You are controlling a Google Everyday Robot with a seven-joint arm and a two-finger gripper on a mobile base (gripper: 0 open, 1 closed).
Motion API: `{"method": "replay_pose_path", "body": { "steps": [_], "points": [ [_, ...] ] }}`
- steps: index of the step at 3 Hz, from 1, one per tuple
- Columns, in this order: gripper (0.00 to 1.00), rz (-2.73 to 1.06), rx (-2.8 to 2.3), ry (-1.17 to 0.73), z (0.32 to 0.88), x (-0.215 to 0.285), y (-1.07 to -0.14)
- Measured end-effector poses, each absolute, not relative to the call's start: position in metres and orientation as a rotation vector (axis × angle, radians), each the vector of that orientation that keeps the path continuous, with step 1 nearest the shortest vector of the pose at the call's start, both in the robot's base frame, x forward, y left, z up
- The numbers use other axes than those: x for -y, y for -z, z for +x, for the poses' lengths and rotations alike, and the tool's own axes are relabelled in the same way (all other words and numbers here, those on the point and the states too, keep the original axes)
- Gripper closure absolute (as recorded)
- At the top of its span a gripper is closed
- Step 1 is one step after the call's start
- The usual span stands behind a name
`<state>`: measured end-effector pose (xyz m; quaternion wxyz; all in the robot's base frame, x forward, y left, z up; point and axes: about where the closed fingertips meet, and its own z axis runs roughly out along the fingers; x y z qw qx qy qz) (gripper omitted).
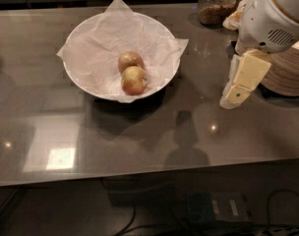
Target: Pick apple from white bowl
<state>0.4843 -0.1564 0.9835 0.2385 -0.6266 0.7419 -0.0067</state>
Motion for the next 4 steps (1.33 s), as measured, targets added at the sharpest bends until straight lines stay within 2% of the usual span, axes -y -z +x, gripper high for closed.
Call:
{"method": "replay_pose_path", "body": {
  "steps": [1, 2, 4],
  "points": [
    [0.0, -1.818, -1.863, -0.002, 0.501, 0.1, -0.998],
    [0.0, -1.913, -1.737, 0.007, 0.516, 0.064, -0.999],
    [0.0, -1.897, -1.72, 0.018, 0.519, 0.062, -1.002]
  ]
}}
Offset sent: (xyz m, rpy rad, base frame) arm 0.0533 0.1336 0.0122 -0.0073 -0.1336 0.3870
